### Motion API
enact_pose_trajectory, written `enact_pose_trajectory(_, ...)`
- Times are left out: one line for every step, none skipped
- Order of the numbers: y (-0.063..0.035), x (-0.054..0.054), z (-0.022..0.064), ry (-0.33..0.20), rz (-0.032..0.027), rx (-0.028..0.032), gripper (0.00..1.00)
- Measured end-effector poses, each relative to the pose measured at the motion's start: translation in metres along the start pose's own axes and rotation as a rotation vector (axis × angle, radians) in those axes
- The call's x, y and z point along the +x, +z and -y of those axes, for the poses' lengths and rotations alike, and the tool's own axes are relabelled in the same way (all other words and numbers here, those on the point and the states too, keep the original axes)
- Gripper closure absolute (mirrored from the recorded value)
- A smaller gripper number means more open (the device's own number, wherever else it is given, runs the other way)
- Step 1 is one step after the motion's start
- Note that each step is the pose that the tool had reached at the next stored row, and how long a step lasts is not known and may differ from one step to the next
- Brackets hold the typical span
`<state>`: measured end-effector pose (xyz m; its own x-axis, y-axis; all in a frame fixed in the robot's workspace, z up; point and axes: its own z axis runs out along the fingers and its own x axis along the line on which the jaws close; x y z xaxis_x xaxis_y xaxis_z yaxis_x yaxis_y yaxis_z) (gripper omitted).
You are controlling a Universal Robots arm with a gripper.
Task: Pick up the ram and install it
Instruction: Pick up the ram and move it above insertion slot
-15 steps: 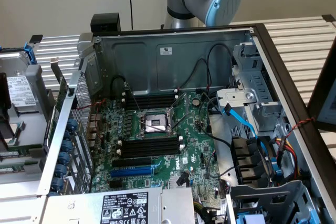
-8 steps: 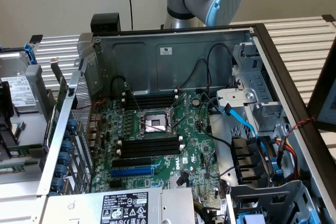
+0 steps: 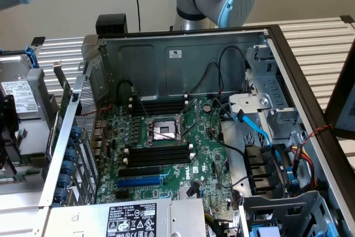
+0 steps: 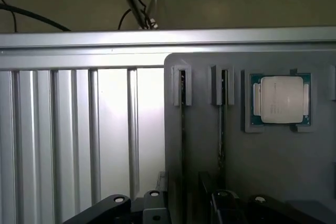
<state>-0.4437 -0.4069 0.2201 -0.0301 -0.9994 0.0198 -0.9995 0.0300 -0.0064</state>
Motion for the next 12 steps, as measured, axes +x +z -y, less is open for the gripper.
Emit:
enact_pose_trajectory(0.0017,0.000,0.0000,0.000,0.0000,0.0001,0.64)
enact_pose_trajectory(0.0037,0.000,0.0001,0.000,0.0001,0.0003,0.64)
enact_pose_trajectory(0.0055,0.001,0.0001,0.000,0.0002,0.0006,0.64)
enact_pose_trajectory(0.0072,0.001,0.0001,0.000,0.0001,0.0009,0.64)
enact_pose_trajectory(0.0088,0.001,0.0000,0.000,0.0000,0.0011,0.64)
enact_pose_trajectory(0.0103,0.001,0.0000,0.000,0.0000,0.0014,0.64)
enact_pose_trajectory(0.0117,0.001,0.0000,0.000,0.0001,0.0017,0.64)
enact_pose_trajectory(0.0130,0.001,0.0000,0.000,0.0000,0.0016,0.64)
enact_pose_trajectory(0.0145,0.001,0.0000,0.000,0.0001,0.0017,0.64)
enact_pose_trajectory(0.0160,0.001,0.0000,0.000,0.0000,0.0016,0.64)
enact_pose_trajectory(0.0176,0.001,-0.0001,0.000,0.0000,0.0018,0.64)
enact_pose_trajectory(0.0190,0.001,-0.0002,0.000,0.0001,0.0019,0.64)
